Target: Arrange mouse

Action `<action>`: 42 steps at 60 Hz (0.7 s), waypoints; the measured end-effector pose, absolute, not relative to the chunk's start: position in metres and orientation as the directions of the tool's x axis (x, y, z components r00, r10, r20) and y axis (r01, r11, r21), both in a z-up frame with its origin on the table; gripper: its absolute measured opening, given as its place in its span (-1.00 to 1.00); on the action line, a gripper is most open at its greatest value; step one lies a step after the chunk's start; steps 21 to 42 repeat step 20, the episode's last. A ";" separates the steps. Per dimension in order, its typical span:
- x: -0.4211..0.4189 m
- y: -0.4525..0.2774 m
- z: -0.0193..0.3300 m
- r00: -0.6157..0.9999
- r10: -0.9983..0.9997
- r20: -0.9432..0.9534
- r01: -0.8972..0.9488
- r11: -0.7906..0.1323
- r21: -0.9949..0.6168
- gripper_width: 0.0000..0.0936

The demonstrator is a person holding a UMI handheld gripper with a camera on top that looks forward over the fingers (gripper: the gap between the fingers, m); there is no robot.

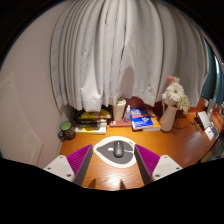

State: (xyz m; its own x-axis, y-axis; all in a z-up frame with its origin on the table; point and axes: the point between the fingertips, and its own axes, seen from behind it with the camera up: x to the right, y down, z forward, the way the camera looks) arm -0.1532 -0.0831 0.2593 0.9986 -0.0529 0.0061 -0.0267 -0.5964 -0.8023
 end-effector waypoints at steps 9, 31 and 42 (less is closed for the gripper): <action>-0.163 -0.101 0.265 0.999 -0.038 0.005 -0.019 -0.590 -0.807 0.81; -0.163 -0.116 0.266 0.999 -0.040 0.018 -0.009 -0.588 -0.809 0.81; -0.163 -0.116 0.266 0.999 -0.040 0.018 -0.009 -0.588 -0.809 0.81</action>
